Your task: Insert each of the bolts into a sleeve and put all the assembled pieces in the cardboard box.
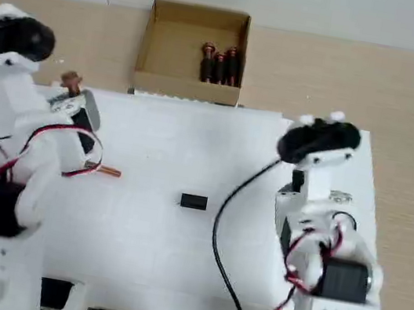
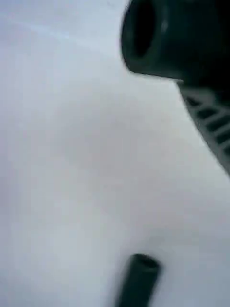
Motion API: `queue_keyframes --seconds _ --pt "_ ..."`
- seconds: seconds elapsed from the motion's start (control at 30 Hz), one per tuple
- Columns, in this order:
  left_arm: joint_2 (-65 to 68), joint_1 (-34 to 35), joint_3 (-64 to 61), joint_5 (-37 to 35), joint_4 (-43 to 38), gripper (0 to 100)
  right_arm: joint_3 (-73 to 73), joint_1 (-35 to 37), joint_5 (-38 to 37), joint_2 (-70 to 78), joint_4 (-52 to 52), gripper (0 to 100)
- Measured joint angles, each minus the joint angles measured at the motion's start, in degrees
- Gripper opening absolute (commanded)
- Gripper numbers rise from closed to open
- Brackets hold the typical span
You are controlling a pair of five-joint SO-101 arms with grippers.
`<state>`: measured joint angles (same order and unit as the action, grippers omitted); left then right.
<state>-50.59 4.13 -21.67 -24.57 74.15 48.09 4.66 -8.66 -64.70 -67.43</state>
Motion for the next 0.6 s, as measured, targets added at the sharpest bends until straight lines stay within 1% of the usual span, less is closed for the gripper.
queue_keyframes --seconds 0.1,0.2,0.43,0.6 --pt "-4.31 0.00 -3.52 0.00 -2.55 1 5.19 3.16 1.49 -6.24 3.52 0.2" --pt "-10.02 -0.18 -9.67 0.09 -6.95 1 12.22 7.47 1.76 -12.75 7.38 0.2" --pt "-28.57 -6.33 -28.57 3.78 -15.82 1 28.66 15.30 1.76 -28.57 18.02 0.2" --pt "-40.09 -7.38 -38.24 4.22 -17.32 1 37.27 21.54 1.76 -37.63 20.04 0.2"
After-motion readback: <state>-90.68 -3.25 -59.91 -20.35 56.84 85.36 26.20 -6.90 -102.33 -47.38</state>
